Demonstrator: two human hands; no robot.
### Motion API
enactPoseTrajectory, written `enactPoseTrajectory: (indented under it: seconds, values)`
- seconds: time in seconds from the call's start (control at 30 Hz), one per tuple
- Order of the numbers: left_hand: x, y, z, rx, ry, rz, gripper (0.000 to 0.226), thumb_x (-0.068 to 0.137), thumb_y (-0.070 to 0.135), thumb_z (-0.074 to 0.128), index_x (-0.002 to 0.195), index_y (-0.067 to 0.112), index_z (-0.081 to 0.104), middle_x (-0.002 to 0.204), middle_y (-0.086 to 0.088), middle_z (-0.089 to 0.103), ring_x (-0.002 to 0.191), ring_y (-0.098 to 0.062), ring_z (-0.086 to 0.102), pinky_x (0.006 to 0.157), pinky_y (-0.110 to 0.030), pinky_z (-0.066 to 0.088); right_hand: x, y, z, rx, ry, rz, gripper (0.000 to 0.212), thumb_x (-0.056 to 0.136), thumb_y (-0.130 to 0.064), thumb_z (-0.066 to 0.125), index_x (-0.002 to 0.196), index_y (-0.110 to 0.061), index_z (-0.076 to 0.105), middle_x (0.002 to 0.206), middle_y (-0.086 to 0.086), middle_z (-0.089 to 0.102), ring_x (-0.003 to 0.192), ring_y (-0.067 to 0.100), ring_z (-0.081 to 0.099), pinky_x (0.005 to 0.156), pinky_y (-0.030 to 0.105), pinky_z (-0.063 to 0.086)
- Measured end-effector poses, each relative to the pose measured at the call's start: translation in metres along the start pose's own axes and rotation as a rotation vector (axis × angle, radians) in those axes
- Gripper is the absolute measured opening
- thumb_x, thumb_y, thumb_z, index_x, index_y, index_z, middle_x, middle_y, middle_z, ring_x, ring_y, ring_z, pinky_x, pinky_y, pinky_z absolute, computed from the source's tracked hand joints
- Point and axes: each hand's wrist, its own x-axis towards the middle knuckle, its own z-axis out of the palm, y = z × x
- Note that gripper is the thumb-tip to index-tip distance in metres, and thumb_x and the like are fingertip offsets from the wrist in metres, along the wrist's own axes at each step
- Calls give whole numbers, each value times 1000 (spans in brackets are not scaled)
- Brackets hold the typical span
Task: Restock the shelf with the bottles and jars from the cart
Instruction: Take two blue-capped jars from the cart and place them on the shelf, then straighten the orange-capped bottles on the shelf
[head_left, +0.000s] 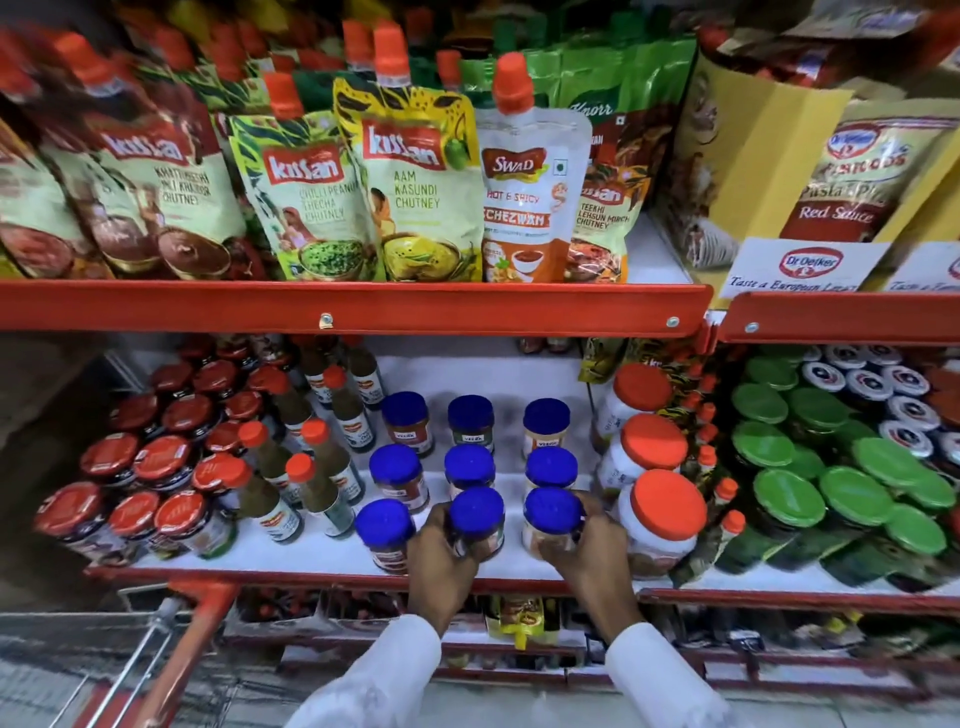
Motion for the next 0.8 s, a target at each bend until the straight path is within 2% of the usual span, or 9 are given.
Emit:
enactPoseTrajectory:
  seconds: [0.07,0.13,0.17,0.27,0.33,0.43,0.5,0.67,0.8]
  values:
    - [-2,-2,-2,-4,-2,17,51,69,2,80,114,14,61,91,10,68,86,-14,67,82,-27,57,-2,1,1,-10,27,-12,53,70,-9,82,110,-25,52,89,-5,67,76,8,64,59,-1,41]
    - [-5,2,-8,-17,-17,40,60,68,1,80,122,17,58,97,21,65,93,-8,65,83,-10,51,-7,-2,1,-33,40,-28,54,72,-10,79,116,-22,50,93,-3,67,82,15,68,63,1,39]
    - [-7,5,-12,-23,-26,53,64,69,1,80,126,19,56,104,21,64,100,-9,64,85,-6,46,-10,-5,0,-49,44,-36,56,73,-10,78,120,-20,49,97,-2,67,87,19,68,66,5,42]
    - [-12,14,-28,17,-30,115,74,75,15,80,140,24,45,136,7,57,125,-14,53,105,-28,44,-20,-21,-2,-202,83,-98,70,76,-17,76,136,-19,38,125,6,61,110,27,61,84,31,54]
    - [-14,19,-47,91,8,190,75,80,29,76,145,30,37,148,6,48,134,-16,47,110,-38,43,-25,-39,-1,-335,116,-184,75,80,-23,72,143,-20,32,141,6,50,127,27,49,99,41,50]
    - [-13,26,-81,227,78,373,72,85,37,69,147,30,34,155,8,38,143,-11,34,117,-33,33,-24,-73,7,-424,123,-350,75,87,-30,64,149,-17,24,155,4,33,143,24,29,115,41,36]
    - [-11,26,-109,319,148,450,69,85,36,69,146,29,36,156,8,36,145,-10,28,120,-38,29,-21,-96,18,-475,107,-453,75,89,-29,60,151,-16,20,160,4,25,148,25,20,119,43,27]
    - [-3,1,-182,461,297,451,63,86,36,66,143,25,42,156,4,37,147,-16,27,120,-42,27,-15,-136,66,-539,12,-602,77,89,-27,57,153,-19,16,162,4,20,150,27,15,121,48,20]
    - [3,-25,-229,472,384,413,53,84,34,70,133,23,53,148,2,47,139,-20,38,114,-39,35,-15,-166,109,-482,-104,-652,70,91,-24,55,152,-19,20,162,3,19,150,26,14,121,42,22]
